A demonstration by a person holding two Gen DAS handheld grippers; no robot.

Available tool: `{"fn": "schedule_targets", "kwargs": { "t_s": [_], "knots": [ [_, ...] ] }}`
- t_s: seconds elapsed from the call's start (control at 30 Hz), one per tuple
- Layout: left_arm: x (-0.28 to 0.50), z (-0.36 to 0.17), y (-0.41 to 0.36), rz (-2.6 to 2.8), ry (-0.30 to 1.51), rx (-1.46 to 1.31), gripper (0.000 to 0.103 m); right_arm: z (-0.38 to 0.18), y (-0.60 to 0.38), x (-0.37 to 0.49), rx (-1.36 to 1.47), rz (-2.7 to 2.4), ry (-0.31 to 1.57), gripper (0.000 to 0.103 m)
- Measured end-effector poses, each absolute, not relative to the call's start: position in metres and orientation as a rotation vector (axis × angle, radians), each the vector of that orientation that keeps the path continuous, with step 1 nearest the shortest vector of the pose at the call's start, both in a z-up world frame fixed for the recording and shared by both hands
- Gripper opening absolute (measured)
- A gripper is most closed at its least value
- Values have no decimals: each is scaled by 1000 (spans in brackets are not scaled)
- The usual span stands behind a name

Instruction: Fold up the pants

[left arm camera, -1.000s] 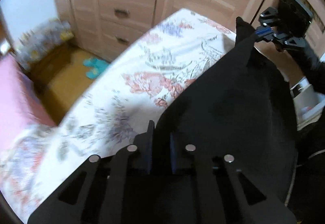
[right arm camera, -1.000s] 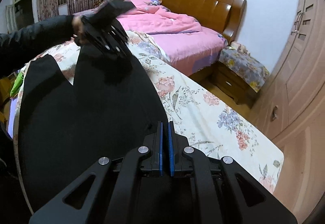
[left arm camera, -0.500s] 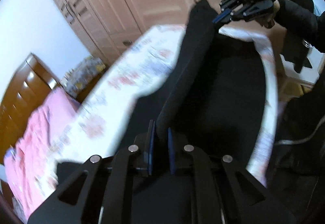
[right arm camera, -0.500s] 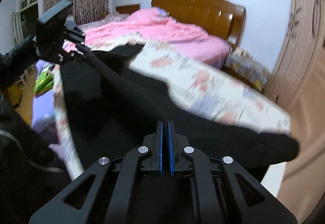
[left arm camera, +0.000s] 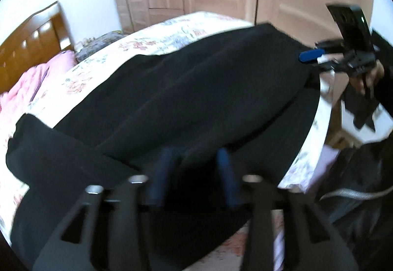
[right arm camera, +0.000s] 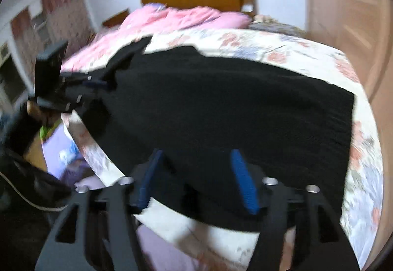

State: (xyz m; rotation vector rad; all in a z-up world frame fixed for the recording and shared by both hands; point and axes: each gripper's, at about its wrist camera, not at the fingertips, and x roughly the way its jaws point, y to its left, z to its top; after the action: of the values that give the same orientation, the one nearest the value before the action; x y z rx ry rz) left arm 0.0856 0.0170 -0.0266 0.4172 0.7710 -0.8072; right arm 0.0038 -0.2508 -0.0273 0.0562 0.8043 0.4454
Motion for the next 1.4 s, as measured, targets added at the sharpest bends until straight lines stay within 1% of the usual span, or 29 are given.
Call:
{"fn": "schedule_targets", "kwargs": {
  "t_s": [0.1, 0.13, 0.17, 0.2, 0.3, 0.37, 0.4, 0.5, 0.7, 0.73, 0.8, 0.87, 0.9, 0.97, 1.27, 1.3, 1.33, 1.37, 1.4],
  "knots": [
    [74, -17, 20, -769, 763, 325, 80, -20, -265, -13, 174, 406, 782, 62],
    [73, -13, 21, -757, 769, 284, 83, -21, -271, -20, 242, 385, 783, 62],
    [71, -11, 23, -731, 779, 222, 90, -24, -277, -25, 298, 372, 788, 62],
    [71, -9, 25, -710, 794, 158, 93, -30, -284, -30, 375, 351, 803, 61],
    [79, -13, 35, -682, 887, -71, 94, -45, -293, -40, 462, 271, 838, 61],
    [84, -20, 37, -650, 953, -167, 94, -55, -301, -42, 524, 218, 843, 60],
    [86, -23, 37, -627, 967, -182, 94, -59, -306, -42, 553, 199, 836, 57],
    [89, -27, 41, -546, 969, -188, 94, -65, -316, -36, 624, 163, 820, 57],
    [92, -30, 42, -493, 962, -183, 94, -66, -317, -18, 636, 150, 791, 56],
    [92, -32, 42, -485, 966, -171, 94, -68, -316, -16, 631, 137, 790, 53],
    [93, -37, 40, -481, 984, -167, 94, -72, -315, -13, 638, 122, 804, 50],
    [95, -40, 40, -478, 993, -176, 94, -73, -316, -14, 637, 107, 806, 40],
    [96, -42, 40, -475, 998, -181, 94, -73, -316, -15, 630, 96, 806, 29],
    [100, -43, 42, -474, 1007, -205, 94, -72, -322, -20, 648, 94, 779, 19],
    [123, -47, 47, -388, 1085, -319, 94, -67, -319, -21, 574, 102, 770, 18],
    [127, -47, 48, -368, 1088, -332, 89, -67, -319, -21, 568, 104, 770, 18],
    [131, -47, 50, -344, 1091, -338, 82, -67, -318, -22, 559, 105, 769, 18],
    [134, -47, 52, -317, 1093, -340, 59, -66, -318, -22, 557, 105, 767, 18],
    [136, -48, 53, -287, 1096, -327, 34, -66, -318, -23, 556, 105, 764, 18]
  ]
}}
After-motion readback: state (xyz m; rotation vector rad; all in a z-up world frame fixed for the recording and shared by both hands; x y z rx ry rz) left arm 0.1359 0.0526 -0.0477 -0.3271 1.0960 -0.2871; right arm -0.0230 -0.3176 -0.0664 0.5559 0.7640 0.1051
